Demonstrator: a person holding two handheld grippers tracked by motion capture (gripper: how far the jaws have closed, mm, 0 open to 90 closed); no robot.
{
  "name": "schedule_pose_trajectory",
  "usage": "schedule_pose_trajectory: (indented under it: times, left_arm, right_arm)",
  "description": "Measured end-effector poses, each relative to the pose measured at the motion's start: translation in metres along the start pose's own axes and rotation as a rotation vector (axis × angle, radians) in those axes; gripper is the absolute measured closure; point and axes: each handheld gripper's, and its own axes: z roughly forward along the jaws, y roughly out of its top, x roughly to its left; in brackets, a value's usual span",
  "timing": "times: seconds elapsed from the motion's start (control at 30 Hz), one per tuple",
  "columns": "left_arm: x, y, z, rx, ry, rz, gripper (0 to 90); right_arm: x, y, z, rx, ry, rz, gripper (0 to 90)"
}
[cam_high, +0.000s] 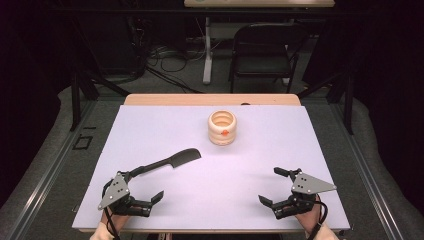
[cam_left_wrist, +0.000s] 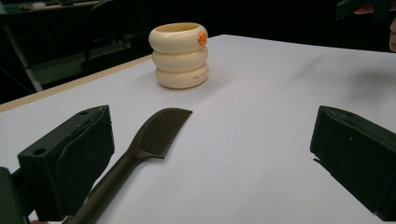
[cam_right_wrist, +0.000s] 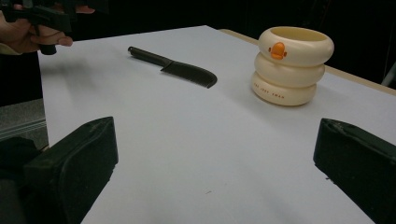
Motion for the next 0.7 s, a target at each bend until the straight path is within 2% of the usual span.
schedule_pose_trajectory:
  times: [0.43, 0.7]
  left_arm:
    - [0.0014, 0.0034, -0.0005, 0.019, 0.027, -0.007, 0.0]
    - [0.0041, 0.0064, 0.0033, 0.051, 0.035, -0.012, 0.0]
  right_arm:
    - [0.0000, -0.0001, 0.0013, -0.001, 0.002, 0.003, 0.0]
    - [-0.0005, -0.0004, 0.0033, 0.007, 0.005, 0.003, 0.0]
